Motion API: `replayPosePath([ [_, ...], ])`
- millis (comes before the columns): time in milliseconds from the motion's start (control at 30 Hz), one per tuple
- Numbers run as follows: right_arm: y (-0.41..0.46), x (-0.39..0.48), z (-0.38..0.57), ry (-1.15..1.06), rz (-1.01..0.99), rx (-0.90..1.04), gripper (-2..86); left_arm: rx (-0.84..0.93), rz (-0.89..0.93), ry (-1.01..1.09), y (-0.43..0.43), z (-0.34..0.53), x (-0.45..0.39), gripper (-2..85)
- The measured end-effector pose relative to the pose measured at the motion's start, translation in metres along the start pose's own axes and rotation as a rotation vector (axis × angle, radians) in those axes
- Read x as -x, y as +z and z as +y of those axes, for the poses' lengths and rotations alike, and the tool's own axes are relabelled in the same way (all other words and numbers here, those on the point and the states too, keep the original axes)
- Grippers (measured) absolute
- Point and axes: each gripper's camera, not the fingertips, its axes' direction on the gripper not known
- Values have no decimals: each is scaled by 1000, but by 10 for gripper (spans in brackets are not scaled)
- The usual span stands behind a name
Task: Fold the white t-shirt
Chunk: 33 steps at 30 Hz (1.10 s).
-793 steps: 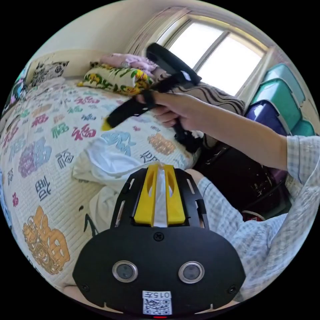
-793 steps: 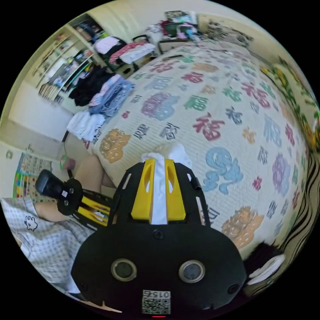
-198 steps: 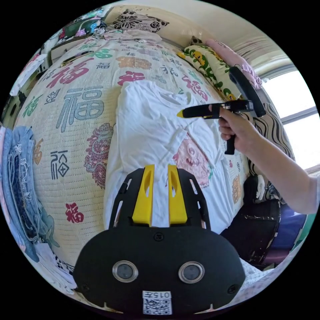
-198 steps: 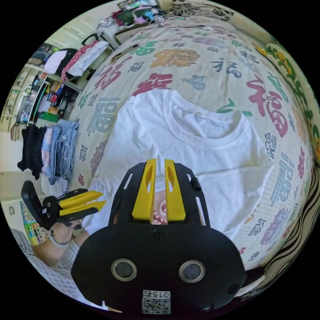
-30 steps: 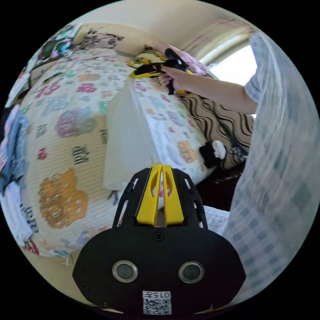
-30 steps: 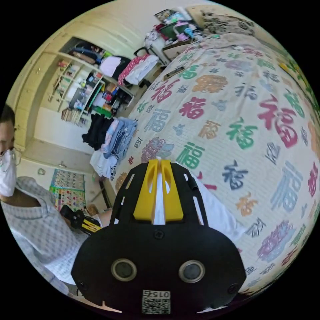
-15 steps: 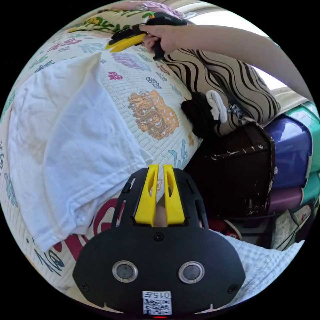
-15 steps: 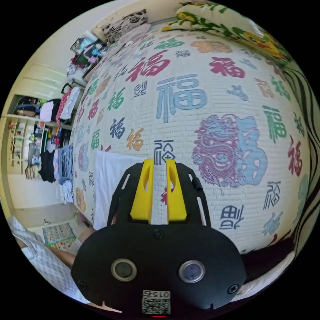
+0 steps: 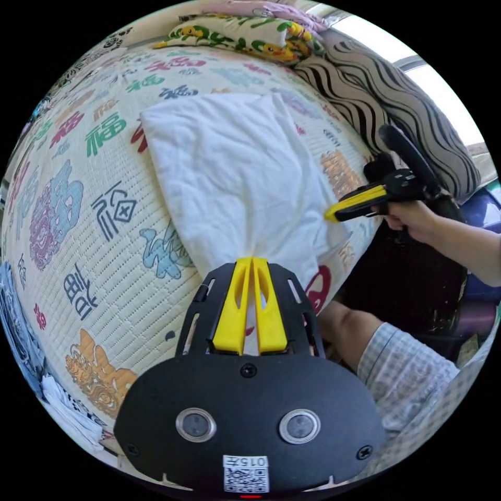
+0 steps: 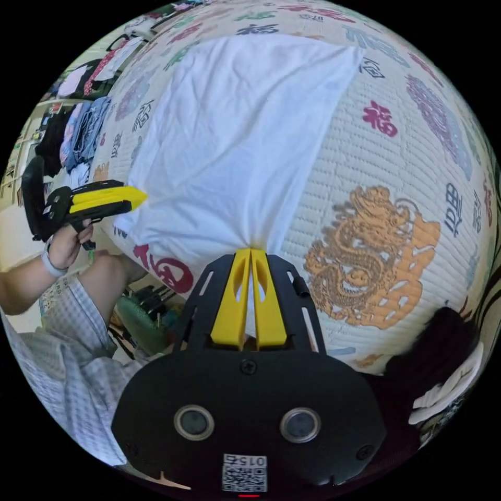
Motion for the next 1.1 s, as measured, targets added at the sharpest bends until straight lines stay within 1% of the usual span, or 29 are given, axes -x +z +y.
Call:
replayPosePath([
  [133, 4, -18, 14, 32, -22, 21, -6, 20, -7, 20, 1, -7, -4, -4],
  [233, -1, -38, 17, 66, -55, 35, -3, 27, 38, 52, -8, -16, -4, 5],
  [267, -11, -51, 18, 124, -53, -9, 1, -6, 58, 41, -21, -19, 1, 13],
  [300, -25, -65, 18, 142, -83, -95, 14, -73, 77, 26, -39, -23, 10, 24],
  [333, -33, -72, 17, 151, -105, -141, 21, -113, 80, 19, -48, -26, 16, 30],
  [400, -56, -103, -2, 170, -199, -276, 78, -244, 45, -43, -79, -48, 48, 61],
  [467, -66, -120, -26, 164, -242, -351, 99, -305, 48, -87, -88, -74, 77, 81],
  [533, -69, -132, -52, 158, -220, -384, 104, -328, 61, -130, -84, -105, 104, 92],
  [600, -61, -147, -82, 175, -250, -352, 109, -302, 105, -185, -69, -142, 133, 102],
  [733, -39, -160, -104, 183, -325, -246, 84, -223, 198, -198, -45, -178, 148, 86],
  [800, -29, -166, -105, 166, -349, -214, 62, -167, 222, -193, -36, -187, 153, 53],
  [833, -28, -169, -104, 166, -362, -209, 58, -171, 243, -179, -36, -188, 153, 39],
  [900, -34, -179, -93, 144, -398, -246, 47, -221, 282, -144, -46, -185, 154, 12],
  [1033, -56, -177, -53, 17, -444, -341, 41, -333, 369, -33, -75, -166, 142, 3],
  [1100, -68, -170, -14, -51, -439, -373, 39, -387, 415, 53, -97, -143, 124, 1],
])
